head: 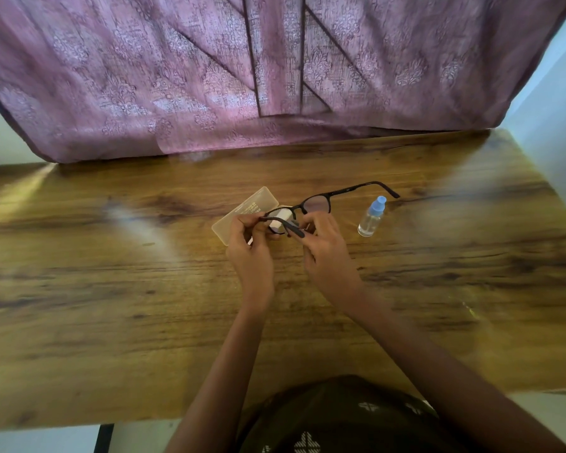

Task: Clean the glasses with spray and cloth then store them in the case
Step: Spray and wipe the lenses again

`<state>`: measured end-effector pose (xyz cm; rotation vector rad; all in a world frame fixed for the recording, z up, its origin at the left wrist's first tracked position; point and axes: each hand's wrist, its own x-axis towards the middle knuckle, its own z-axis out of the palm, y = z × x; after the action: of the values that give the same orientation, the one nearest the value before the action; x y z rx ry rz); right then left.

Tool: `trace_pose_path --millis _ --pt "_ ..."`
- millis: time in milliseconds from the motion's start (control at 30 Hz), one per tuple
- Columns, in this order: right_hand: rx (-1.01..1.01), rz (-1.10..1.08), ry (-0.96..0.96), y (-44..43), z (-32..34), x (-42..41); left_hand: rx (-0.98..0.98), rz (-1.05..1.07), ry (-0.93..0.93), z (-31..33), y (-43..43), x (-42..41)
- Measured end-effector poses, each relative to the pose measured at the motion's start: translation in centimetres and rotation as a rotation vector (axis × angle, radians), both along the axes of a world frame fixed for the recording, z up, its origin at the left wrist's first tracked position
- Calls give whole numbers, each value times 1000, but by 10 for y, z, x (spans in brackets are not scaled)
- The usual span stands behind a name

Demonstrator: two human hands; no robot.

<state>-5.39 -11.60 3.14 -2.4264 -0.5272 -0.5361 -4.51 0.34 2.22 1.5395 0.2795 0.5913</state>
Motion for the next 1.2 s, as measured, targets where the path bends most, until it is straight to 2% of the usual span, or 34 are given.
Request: trace_pose_path --millis 233,667,1067,1200 --pt "46 70 13 9 1 -1 24 -16 39 -4 -1 -3" --pt "13 -64 38 10 8 -1 25 0 -1 -5 -5 -3" --pt "74 38 38 15 1 -4 24 15 42 -9 -3 -2" --pt "85 -31 55 11 4 3 1 8 32 -10 -4 -2"
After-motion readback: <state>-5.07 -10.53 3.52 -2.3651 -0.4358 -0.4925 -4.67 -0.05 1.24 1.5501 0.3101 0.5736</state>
